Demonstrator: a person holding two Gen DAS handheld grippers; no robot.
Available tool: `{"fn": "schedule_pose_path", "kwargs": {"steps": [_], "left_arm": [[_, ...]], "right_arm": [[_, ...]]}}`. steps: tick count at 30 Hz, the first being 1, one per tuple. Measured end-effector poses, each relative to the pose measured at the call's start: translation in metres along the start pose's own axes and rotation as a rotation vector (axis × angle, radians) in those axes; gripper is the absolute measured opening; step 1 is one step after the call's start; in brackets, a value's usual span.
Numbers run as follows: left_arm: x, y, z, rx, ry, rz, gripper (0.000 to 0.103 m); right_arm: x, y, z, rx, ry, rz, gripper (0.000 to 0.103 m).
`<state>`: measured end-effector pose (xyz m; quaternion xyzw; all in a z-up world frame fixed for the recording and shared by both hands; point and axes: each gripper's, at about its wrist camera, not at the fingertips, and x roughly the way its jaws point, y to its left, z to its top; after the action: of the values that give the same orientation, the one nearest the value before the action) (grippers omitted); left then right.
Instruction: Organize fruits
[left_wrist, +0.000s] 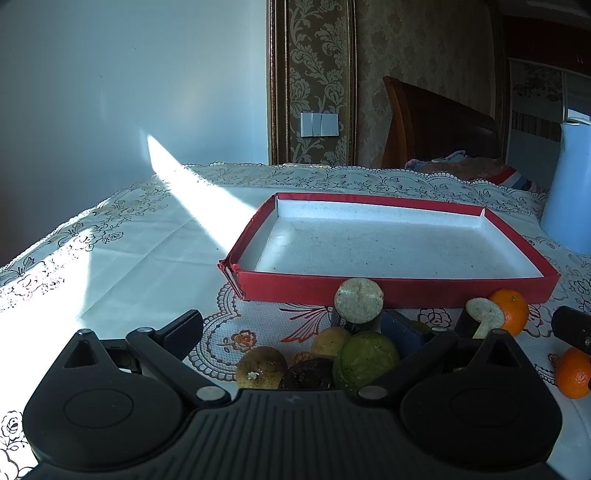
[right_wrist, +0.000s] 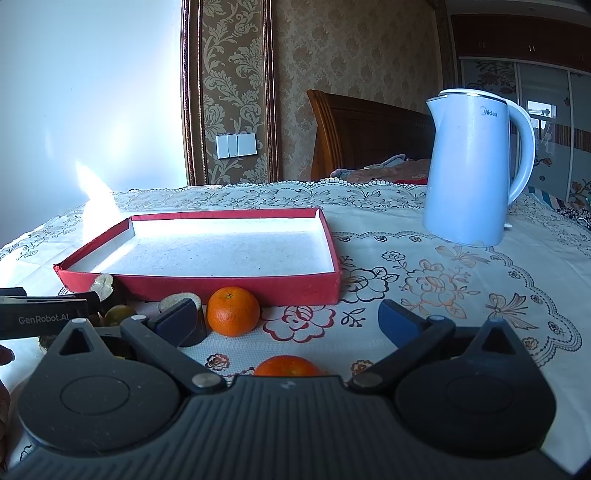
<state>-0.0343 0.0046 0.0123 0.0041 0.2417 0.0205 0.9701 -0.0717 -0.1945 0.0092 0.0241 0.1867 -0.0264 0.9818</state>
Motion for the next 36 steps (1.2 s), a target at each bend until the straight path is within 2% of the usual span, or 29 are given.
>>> {"fn": "schedule_pose_path", "kwargs": {"steps": [36], "left_arm": [[0.0025,0.0034,-0.0002,-0.026,0.008,-0.026,0.103]], "right_arm": [[0.0065,-0.0016,-0.0008,0.003,0.026,0.019,0.103]]}}
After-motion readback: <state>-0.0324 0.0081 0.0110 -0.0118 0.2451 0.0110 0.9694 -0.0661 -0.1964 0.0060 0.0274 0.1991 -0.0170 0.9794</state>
